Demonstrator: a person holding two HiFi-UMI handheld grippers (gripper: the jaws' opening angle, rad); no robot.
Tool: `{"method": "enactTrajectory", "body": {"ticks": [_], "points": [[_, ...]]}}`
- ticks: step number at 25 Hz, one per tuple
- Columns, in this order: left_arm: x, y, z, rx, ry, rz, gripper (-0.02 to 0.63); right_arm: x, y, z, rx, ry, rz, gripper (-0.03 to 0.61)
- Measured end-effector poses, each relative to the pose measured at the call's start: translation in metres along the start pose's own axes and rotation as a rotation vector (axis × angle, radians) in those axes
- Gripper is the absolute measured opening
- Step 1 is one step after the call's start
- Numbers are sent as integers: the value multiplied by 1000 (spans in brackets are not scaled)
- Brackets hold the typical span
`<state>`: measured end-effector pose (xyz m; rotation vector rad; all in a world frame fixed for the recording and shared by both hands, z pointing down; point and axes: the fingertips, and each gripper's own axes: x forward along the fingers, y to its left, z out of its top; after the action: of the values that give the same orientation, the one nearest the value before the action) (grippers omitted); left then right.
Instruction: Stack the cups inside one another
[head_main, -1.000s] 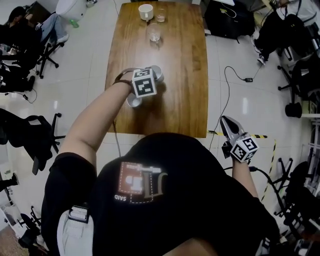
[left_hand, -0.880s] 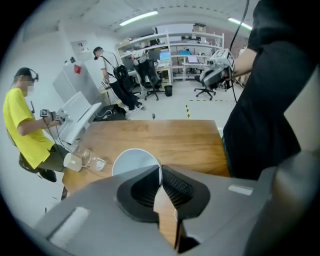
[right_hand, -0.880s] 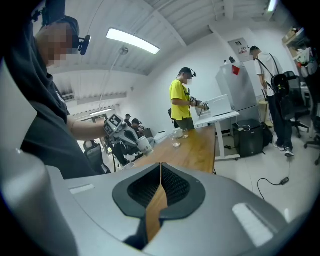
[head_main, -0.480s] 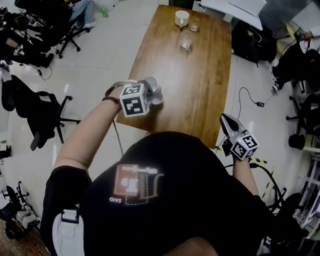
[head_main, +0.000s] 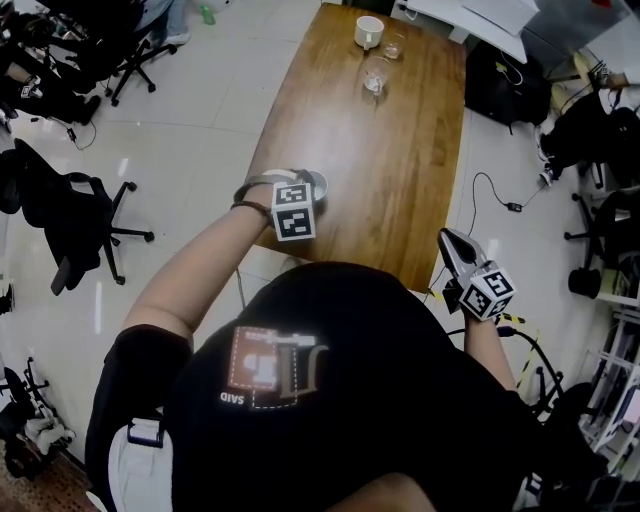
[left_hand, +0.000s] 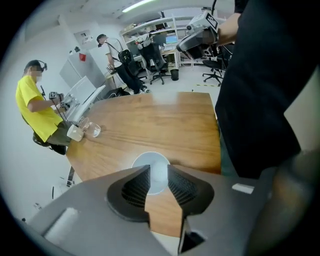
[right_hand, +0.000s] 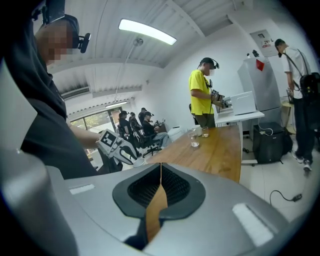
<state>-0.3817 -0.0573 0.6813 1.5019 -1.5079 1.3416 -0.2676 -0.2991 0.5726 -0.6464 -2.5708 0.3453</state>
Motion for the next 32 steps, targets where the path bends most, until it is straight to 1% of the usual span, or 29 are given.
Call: {"method": "enactTrajectory", "body": {"ticks": [1,3,5,6,7,9,11,12,13,15,16,18,20,22,24,28,32], "points": [[1,1,3,-14,-14,-1,102,-1,-1,-1,3,0,-5,20],[-6,5,10,-52,-59,12,121,-3,-1,-3,7,-1,-8,20],[-28,20,18,-128,-151,58,121,-2,1,1,3,-12,-4,20],[-46,30,22,-191,-224,88,121,-2,2,5,-3,-21,0,20],[-67,42,25,-272,-320,119,121,-1,4,11,-10,-33,3,20],[-119,69,26,-472,-566,181,120,-1,5,27,-27,-63,8,20],[-166,90,16,-685,-817,227,114,-3,6,45,-42,-102,12,20],[-182,95,7,-777,-919,242,99,-4,6,53,-47,-122,13,20],[-192,97,-2,-856,-999,250,76,-5,6,60,-51,-142,14,18],[-195,91,-19,-972,-1102,251,27,-6,7,70,-60,-167,20,16],[-191,85,-26,-1017,-1133,247,14,-6,8,72,-65,-169,25,15],[-175,71,-37,-1091,-1159,235,3,-2,10,69,-66,-161,36,15],[-158,56,-43,-1143,-1153,218,3,3,11,62,-55,-149,46,15],[-147,47,-44,-1175,-1147,200,3,8,11,55,-36,-143,55,14],[-143,45,-41,-1175,-1144,189,3,13,12,51,-11,-141,64,14],[-150,50,-34,-1133,-1148,192,3,17,10,50,49,-164,75,14],[-156,54,-28,-1109,-1158,199,3,16,8,51,45,-159,73,14]]}}
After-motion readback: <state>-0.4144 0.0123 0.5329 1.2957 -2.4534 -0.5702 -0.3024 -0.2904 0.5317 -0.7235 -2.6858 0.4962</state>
